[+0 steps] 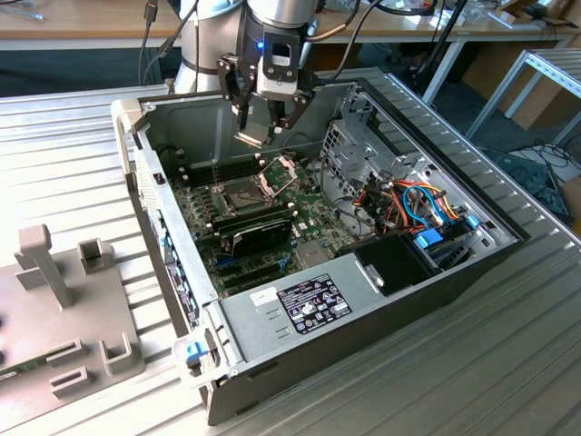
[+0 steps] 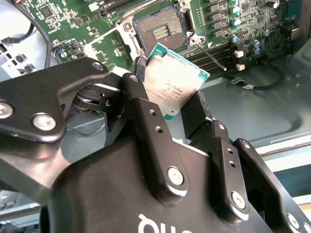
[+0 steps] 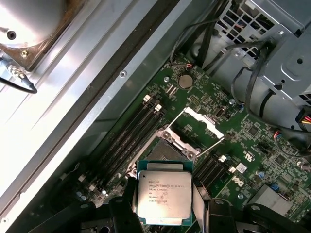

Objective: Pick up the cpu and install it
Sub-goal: 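Place the cpu into insertion slot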

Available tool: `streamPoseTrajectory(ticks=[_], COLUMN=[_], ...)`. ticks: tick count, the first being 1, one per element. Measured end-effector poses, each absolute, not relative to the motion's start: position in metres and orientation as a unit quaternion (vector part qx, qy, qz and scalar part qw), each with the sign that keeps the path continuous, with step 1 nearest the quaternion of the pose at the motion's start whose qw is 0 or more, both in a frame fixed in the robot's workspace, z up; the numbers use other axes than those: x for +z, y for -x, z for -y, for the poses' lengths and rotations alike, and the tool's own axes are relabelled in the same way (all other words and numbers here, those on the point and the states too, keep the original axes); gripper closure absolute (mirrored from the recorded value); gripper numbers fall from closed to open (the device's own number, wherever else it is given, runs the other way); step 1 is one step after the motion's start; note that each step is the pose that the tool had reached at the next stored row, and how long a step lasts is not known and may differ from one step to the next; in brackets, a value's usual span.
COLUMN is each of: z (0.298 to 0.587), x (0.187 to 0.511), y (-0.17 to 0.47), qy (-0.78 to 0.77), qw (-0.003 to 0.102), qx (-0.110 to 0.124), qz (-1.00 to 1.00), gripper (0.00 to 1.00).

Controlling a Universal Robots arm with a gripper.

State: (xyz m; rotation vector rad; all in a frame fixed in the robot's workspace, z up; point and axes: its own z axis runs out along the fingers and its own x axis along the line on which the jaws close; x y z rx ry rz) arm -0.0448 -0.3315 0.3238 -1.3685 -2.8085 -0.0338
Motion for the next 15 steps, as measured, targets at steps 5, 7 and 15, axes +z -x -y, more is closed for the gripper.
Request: streamPoseTrajectory(ticks=[5,7,15], z=[0.3315,0.3315,0.3315], x=[0.3238,0.3238,0.3238], y=[0.0448,0.0448,0.0448], qy=[0.449,0.449,0.450], qw=[0.008,0.008,0.008], qx=[-0.011,-0.011,-0.011], qz=[0.893,0.893,0.893], gripper=[0.45,0.45,0.45])
